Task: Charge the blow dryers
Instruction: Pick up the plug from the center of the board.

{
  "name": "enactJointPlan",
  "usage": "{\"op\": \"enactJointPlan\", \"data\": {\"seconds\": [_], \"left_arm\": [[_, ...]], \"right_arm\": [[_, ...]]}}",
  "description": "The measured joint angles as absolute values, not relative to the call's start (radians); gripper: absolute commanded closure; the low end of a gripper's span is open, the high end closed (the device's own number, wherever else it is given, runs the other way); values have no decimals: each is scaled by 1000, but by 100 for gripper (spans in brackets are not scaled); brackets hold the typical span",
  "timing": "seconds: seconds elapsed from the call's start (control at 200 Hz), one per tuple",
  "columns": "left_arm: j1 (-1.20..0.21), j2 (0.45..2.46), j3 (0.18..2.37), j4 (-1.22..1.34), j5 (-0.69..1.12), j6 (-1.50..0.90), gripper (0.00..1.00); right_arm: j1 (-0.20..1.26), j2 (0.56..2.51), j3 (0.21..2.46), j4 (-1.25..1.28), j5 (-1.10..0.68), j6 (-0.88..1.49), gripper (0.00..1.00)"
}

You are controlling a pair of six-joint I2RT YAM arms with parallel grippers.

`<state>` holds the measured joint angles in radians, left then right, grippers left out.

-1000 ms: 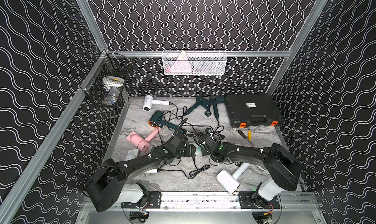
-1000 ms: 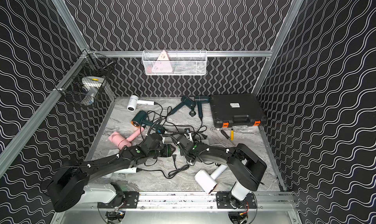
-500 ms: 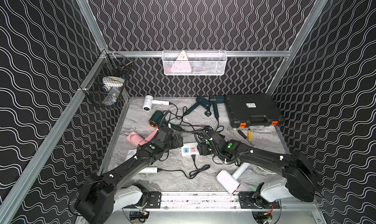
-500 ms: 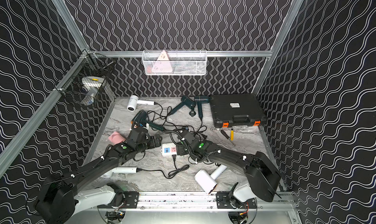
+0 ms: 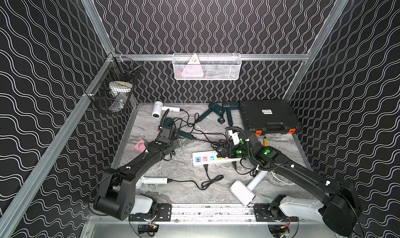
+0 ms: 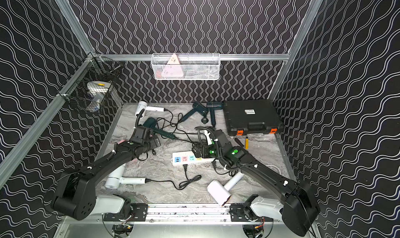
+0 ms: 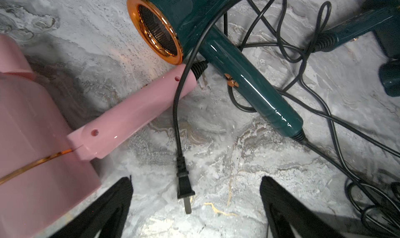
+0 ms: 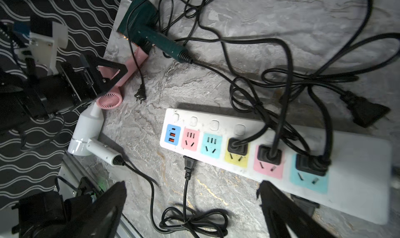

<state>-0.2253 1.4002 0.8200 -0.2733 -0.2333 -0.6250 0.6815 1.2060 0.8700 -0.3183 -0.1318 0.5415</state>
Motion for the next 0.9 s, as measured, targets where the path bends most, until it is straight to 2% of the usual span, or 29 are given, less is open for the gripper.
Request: {"op": "enactJointPlan", "data": {"seconds": [0.275, 0.605, 0.901], "left_arm": [[-192, 1549, 922, -287, -269, -592, 21], [-176, 1711, 1014, -292, -260, -574, 26], [-131, 1809, 1023, -273, -229, -571, 37]], "right_arm": [[591, 1129, 846, -415, -80, 617, 1], [478, 1064, 836, -461, -133, 639, 1], [393, 1011, 835, -488, -159, 643, 1]]}}
